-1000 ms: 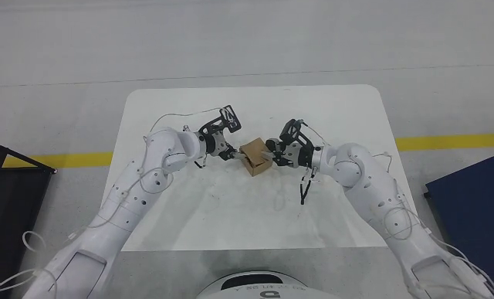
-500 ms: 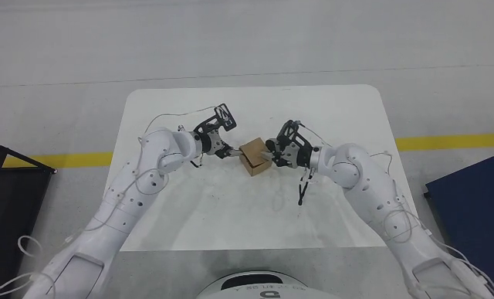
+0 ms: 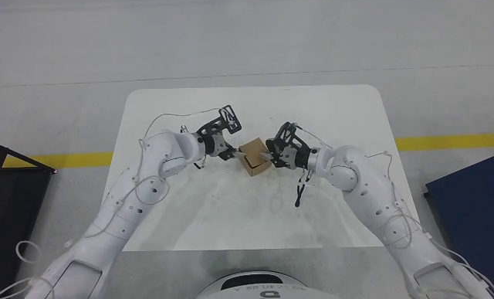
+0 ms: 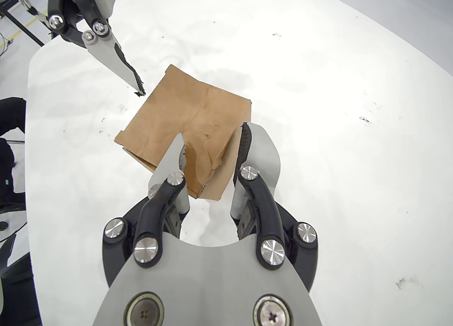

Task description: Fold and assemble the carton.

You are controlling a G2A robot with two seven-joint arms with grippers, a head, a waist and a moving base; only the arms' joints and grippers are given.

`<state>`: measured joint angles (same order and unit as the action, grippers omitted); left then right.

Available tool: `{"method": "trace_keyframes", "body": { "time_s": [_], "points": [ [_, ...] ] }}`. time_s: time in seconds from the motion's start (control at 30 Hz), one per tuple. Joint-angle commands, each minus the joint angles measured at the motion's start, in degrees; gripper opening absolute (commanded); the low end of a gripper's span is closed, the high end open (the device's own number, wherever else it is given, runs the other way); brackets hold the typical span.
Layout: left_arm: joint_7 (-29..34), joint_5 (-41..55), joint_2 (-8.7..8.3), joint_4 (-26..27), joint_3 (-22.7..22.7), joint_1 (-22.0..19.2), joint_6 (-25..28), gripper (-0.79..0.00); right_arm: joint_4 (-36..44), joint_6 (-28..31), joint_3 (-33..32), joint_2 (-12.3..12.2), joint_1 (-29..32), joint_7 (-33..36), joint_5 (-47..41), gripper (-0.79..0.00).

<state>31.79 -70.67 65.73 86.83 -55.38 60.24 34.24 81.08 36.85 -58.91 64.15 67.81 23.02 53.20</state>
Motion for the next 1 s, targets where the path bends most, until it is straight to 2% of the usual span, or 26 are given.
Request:
{"method": "trace_keyframes", "body": {
  "time_s": [0.0, 0.37, 0.43, 0.47, 0.7, 0.97],
  "points": [
    [-0.07, -1.08, 0.26, -0.22, 1.10, -0.64, -0.49, 0.000, 0.23, 0.04, -0.06, -0.04, 0.11, 0.06, 0.19, -0.462],
    [0.02, -2.88, 1.22, -2.46, 3.91, -2.91, -1.18, 0.000, 2.24, -0.22, -0.96, -0.46, 1.24, -0.44, 1.97, -0.446],
    [-1.07, -2.21, 1.22, -2.55, 3.52, -2.89, -0.96, 0.000, 2.91, -0.15, -1.38, -0.57, 1.73, -1.52, 2.35, -0.406],
    [-1.79, -1.62, 1.18, -2.54, 3.18, -2.78, -0.73, 0.000, 3.27, -0.08, -1.66, -0.65, 2.05, -2.20, 2.67, -0.342],
    [-3.85, -0.90, 0.46, -1.57, 0.03, -1.27, -0.22, 0.000, 5.16, 0.24, -3.67, -1.19, 4.76, -6.87, 4.34, -0.317],
    [-4.05, -1.03, 0.29, -0.59, -0.53, -0.40, -0.31, 0.000, 5.14, 1.15, -4.75, -1.44, 5.58, -8.53, 3.72, -0.305]
  ]
}}
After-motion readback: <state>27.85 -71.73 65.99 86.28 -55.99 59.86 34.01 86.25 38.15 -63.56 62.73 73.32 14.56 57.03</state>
